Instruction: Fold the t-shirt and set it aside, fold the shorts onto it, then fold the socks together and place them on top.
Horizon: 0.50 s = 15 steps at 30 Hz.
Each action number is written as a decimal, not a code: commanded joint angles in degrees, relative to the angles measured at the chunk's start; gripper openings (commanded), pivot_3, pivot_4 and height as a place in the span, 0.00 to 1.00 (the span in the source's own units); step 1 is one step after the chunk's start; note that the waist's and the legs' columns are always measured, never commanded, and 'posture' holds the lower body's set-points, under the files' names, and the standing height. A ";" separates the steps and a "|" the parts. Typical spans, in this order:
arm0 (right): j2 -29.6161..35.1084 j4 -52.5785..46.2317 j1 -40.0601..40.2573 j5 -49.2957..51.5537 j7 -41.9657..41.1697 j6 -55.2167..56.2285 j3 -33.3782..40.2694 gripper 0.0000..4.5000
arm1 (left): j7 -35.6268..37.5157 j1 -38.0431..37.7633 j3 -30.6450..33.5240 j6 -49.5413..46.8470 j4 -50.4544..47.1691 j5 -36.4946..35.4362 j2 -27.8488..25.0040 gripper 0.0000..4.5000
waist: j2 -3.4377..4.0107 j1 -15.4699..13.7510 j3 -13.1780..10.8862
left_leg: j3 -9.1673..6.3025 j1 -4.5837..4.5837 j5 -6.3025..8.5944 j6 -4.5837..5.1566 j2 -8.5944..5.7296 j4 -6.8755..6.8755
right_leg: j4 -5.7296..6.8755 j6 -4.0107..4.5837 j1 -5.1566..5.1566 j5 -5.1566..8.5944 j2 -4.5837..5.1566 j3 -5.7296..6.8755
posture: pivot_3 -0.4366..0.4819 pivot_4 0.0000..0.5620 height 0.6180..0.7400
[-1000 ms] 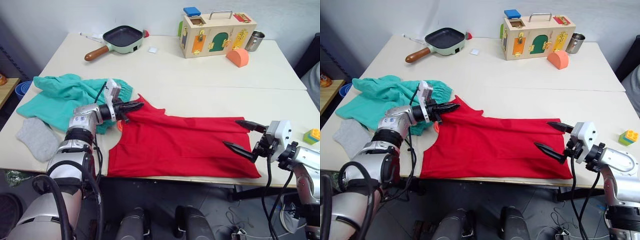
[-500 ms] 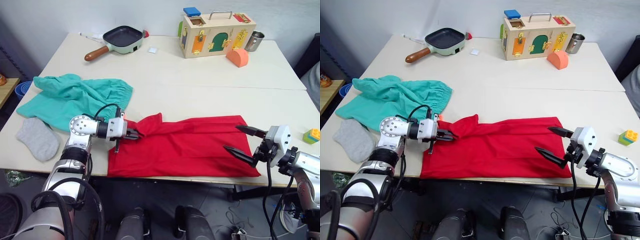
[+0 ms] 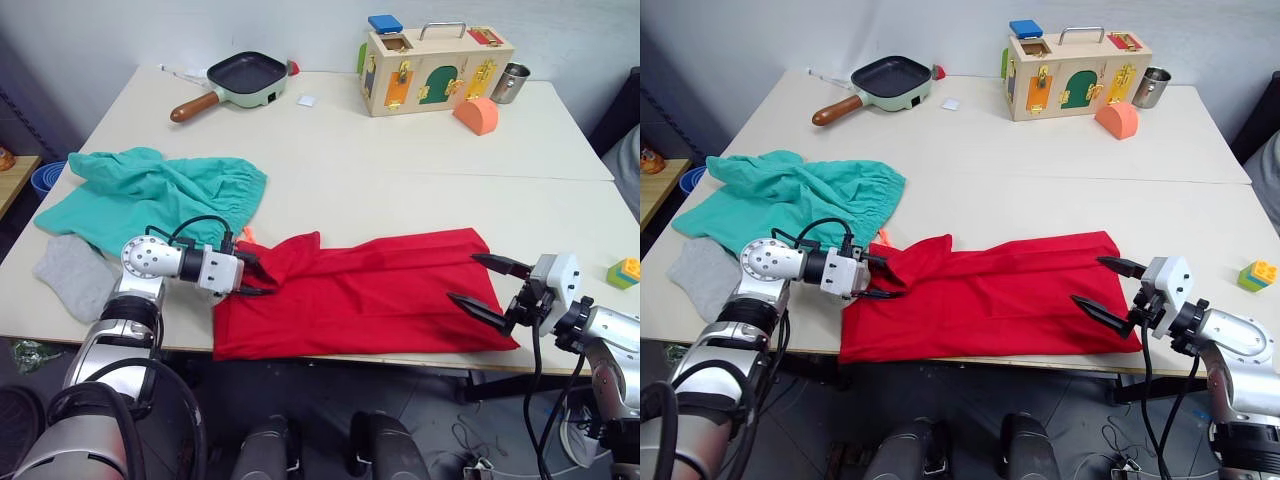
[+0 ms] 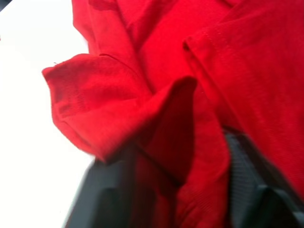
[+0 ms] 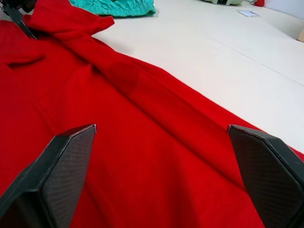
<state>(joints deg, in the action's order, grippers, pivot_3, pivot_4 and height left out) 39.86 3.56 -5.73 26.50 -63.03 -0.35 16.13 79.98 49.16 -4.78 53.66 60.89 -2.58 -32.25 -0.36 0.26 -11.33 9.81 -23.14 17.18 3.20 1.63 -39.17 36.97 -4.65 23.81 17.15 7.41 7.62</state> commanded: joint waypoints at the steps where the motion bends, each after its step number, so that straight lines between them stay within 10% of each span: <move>1: -0.23 -0.38 0.63 0.76 0.10 1.04 1.17 1.00 | 1.15 -0.88 4.30 -22.85 -10.24 -10.50 0.77 0.83 | 0.00 -0.05 0.00 | -0.01 -0.02 -0.01 0.01 0.00 -0.01 | 0.03 0.00 0.00 0.00 -0.02 0.01 | 0.48 0.27 1.00; 6: -0.50 0.18 0.70 0.70 0.09 1.35 0.78 1.00 | -2.49 -8.27 4.07 -59.58 -31.72 -17.55 -1.65 0.83 | 0.00 0.20 0.00 | -0.09 0.01 -0.01 0.02 0.01 -0.01 | 0.17 -0.01 -0.12 0.00 -0.09 0.00 | 0.48 0.27 1.00; 15: -0.89 1.53 -1.10 0.41 -0.31 1.49 0.01 1.00 | -13.41 -11.17 6.49 -78.34 -43.82 -19.49 -0.13 0.83 | 0.00 -0.21 0.00 | -0.11 0.04 -0.02 0.01 0.00 -0.01 | 0.04 -0.01 -0.16 0.00 -0.10 -0.06 | 0.48 0.27 1.00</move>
<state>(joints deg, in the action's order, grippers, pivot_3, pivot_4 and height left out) 38.95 5.10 -6.56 26.45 -63.08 0.07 15.78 68.59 37.04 -0.15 -21.97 19.82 -20.07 -32.42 -0.36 0.05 -11.33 9.67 -23.09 17.16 3.21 1.60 -39.19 37.01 -4.66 23.62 17.15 7.35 7.56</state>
